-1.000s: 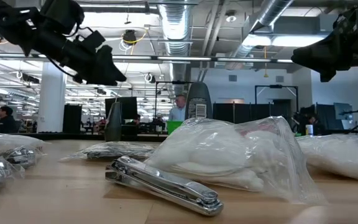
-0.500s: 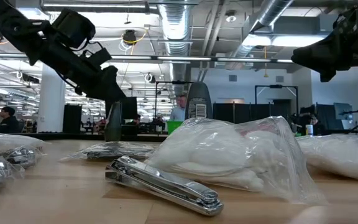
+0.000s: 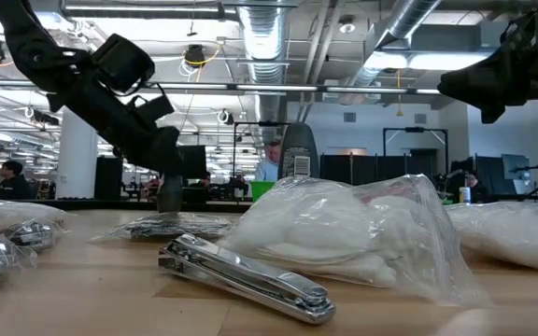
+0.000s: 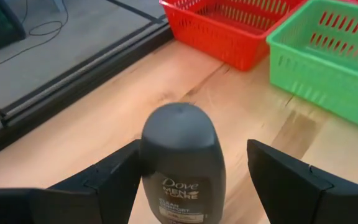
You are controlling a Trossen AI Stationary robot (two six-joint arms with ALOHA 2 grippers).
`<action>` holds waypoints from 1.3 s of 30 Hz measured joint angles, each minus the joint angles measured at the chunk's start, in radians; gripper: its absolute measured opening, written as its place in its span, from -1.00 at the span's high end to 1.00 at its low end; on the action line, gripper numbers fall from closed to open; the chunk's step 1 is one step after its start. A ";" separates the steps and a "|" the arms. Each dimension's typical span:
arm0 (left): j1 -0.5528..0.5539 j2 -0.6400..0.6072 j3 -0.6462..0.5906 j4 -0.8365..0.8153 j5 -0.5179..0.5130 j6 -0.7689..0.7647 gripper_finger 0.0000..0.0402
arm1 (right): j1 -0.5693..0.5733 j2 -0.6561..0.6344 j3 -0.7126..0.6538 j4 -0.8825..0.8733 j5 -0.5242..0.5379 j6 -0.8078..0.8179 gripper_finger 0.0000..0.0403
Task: Pick & Place Travel size toiletries
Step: Put the deodorant into the right red bin
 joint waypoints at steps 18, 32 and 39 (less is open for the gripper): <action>0.015 0.145 0.000 0.089 0.005 0.010 -0.18 | 0.000 0.000 0.000 0.000 0.000 0.000 0.52; 0.033 0.146 0.000 0.108 0.042 0.012 0.00 | 0.000 0.000 0.000 0.000 0.000 0.000 0.52; 0.033 0.100 -0.001 0.106 0.071 0.011 0.00 | 0.000 0.000 0.000 0.000 0.000 0.000 0.52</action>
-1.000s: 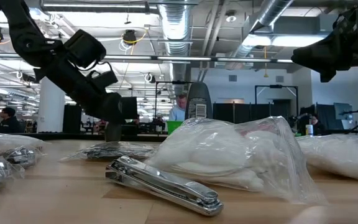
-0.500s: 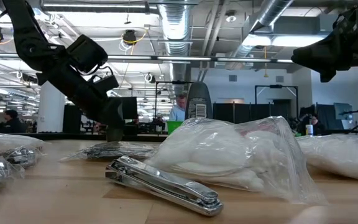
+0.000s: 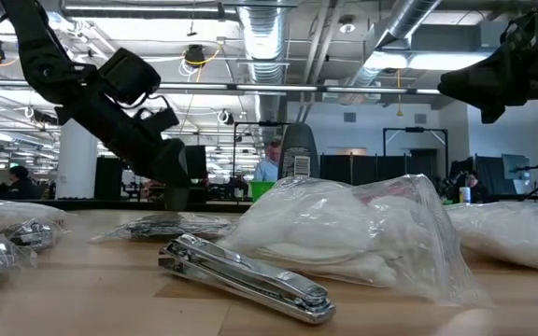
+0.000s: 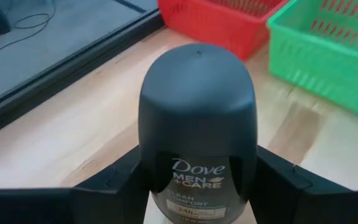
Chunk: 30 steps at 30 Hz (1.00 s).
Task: Pick & Place Travel size toiletries
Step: Put the deodorant into the right red bin
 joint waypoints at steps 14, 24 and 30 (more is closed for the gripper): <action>-0.042 -0.244 0.043 -0.003 0.181 0.001 0.00 | 0.000 0.000 0.000 0.001 0.000 0.001 0.52; -0.045 -0.120 0.242 -0.029 0.308 0.046 0.00 | -0.036 0.010 -0.002 0.062 -0.002 0.041 0.52; -0.047 0.002 0.355 -0.038 0.419 0.044 0.00 | -0.093 0.041 -0.001 0.143 -0.080 0.044 0.52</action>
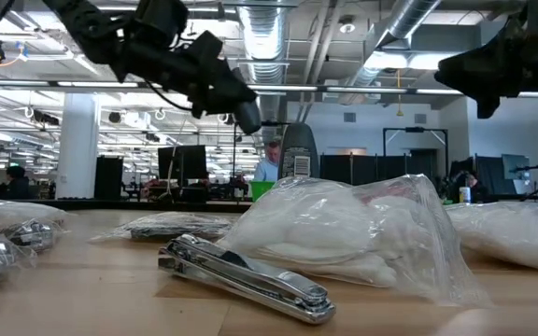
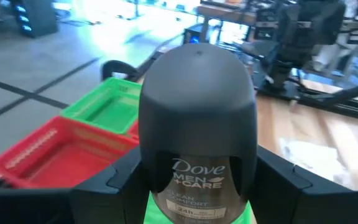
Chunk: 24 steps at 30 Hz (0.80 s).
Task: Pick & Place Travel size toiletries
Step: Put the deodorant into the right red bin
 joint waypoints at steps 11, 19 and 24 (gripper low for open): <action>-0.090 0.124 0.137 -0.002 0.015 0.028 0.00 | -0.115 0.287 0.145 0.030 -0.083 -0.002 0.52; -0.135 0.135 0.165 -0.002 0.015 0.028 0.00 | -0.195 0.613 0.288 0.130 -0.172 -0.046 0.52; -0.145 0.134 0.165 -0.002 0.014 0.028 0.00 | -0.230 0.807 0.393 0.179 -0.223 -0.075 0.52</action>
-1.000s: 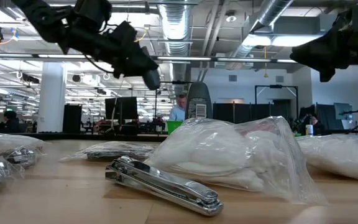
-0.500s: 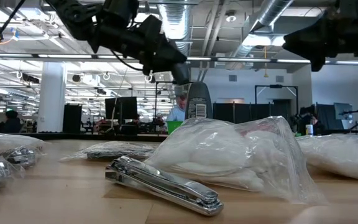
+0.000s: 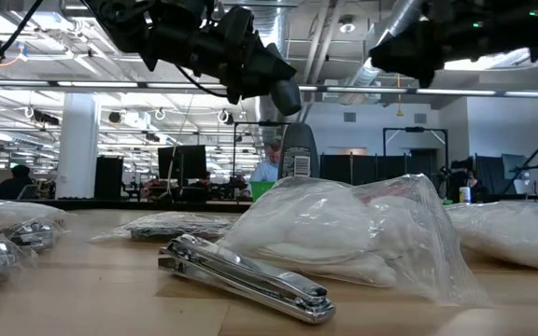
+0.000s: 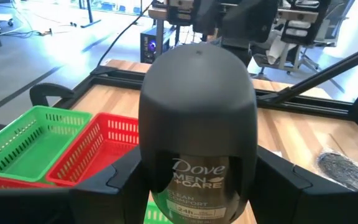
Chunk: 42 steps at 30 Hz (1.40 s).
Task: Pick & Place Travel size toiletries
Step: Put the deodorant into the right red bin
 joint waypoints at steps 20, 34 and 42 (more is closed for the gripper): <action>0.001 -0.001 0.000 -0.003 -0.001 0.000 0.00 | -0.060 0.514 0.339 -0.090 -0.174 -0.023 0.02; 0.001 -0.001 0.000 -0.003 -0.001 0.000 0.00 | -0.059 0.658 0.447 -0.103 -0.223 -0.031 -0.24; 0.001 -0.001 0.000 -0.003 -0.001 0.000 0.00 | -0.059 0.717 0.500 -0.106 -0.223 -0.057 -0.24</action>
